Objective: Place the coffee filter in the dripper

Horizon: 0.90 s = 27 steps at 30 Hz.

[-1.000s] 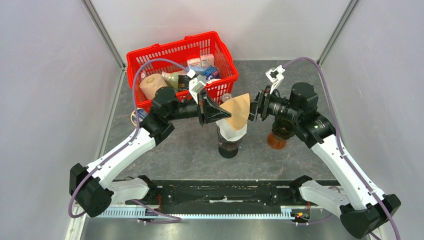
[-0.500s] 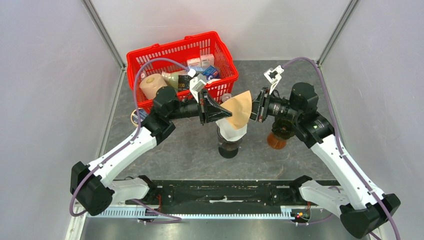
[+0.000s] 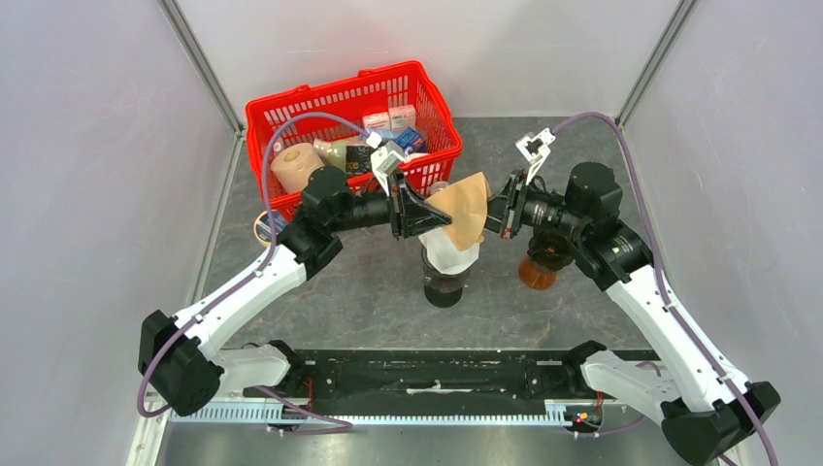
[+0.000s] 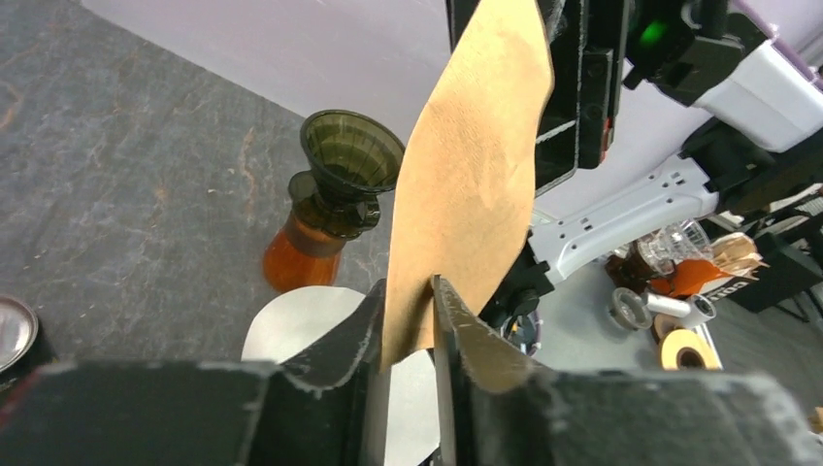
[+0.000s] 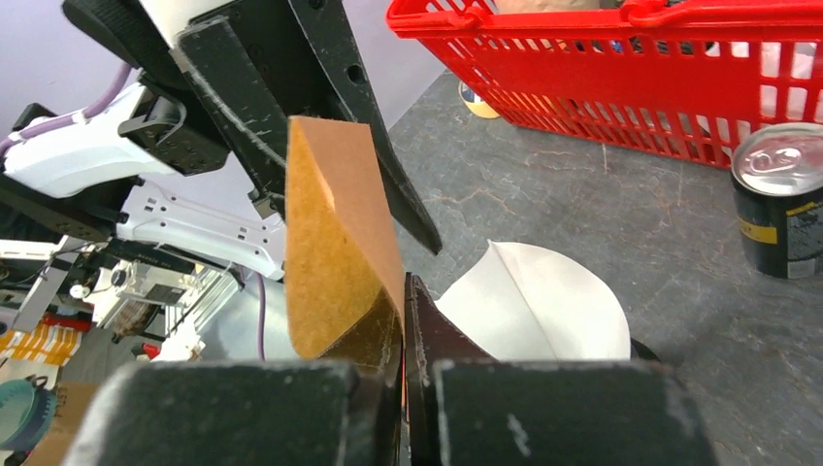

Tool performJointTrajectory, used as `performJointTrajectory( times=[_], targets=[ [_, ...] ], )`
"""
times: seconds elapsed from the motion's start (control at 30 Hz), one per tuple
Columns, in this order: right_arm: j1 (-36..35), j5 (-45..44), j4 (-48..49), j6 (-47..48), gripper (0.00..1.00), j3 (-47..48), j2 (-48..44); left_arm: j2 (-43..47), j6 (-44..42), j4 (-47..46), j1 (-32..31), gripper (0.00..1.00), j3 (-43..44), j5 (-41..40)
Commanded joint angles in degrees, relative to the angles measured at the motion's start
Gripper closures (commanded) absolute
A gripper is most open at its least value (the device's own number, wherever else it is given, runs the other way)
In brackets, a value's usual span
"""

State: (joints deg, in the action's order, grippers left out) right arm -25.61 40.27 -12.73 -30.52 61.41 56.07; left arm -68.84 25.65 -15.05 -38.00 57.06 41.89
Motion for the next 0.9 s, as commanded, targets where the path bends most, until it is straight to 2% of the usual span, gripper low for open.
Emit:
performJointTrajectory(
  times=[0.0,0.13,0.3,0.37,0.43,0.53,0.63,0.87],
  targets=[
    [0.04,-4.48,-2.51,1.33,1.00,2.85,-0.55,0.10,-0.80,2.34,-0.15,0.62,2.75,-3.09],
    [0.03,-8.34,-6.35,1.63,1.00,5.32,0.88,0.43,-1.59,4.36,-0.15,0.41,3.22,-5.02],
    [0.02,-20.05,-14.36,1.24,1.00,10.22,4.26,1.44,-2.58,7.68,-0.31,0.25,4.27,-11.83],
    [0.08,-26.60,-18.65,-1.16,1.00,13.26,6.83,1.12,-4.12,10.68,-1.24,0.21,6.20,-15.84],
    [0.08,-31.89,-24.44,-2.97,1.00,17.13,9.99,0.36,-7.19,14.57,-3.71,0.19,8.63,-23.74],
    [-0.07,-33.52,-27.28,-5.23,1.00,20.02,13.00,-1.59,-12.28,19.59,-8.75,0.18,12.26,-34.41],
    [-0.15,-34.25,-28.40,-6.97,1.00,21.28,13.92,-3.27,-14.73,19.86,-11.39,0.16,13.75,-36.41],
    [-0.15,-32.34,-29.03,-8.57,1.00,22.16,14.02,-6.90,-15.36,18.96,-12.58,0.15,15.85,-35.33]
  ],
)
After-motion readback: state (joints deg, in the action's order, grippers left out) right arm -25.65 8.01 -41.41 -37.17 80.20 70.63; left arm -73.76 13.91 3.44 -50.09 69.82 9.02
